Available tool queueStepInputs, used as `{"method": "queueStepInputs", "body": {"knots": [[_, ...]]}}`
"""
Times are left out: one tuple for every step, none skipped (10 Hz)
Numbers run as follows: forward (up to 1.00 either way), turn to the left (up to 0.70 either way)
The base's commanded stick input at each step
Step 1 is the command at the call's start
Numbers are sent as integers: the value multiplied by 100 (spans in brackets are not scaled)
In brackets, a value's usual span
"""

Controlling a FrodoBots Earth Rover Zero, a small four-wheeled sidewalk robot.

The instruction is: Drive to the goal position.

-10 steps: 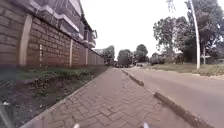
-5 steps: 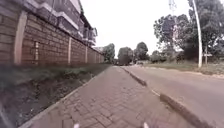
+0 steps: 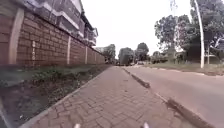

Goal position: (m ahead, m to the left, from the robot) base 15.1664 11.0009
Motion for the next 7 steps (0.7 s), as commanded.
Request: {"method": "queueStepInputs", "body": {"knots": [[50, -50], [50, -19], [50, -9], [50, 0], [50, 0], [50, 0], [50, 0]]}}
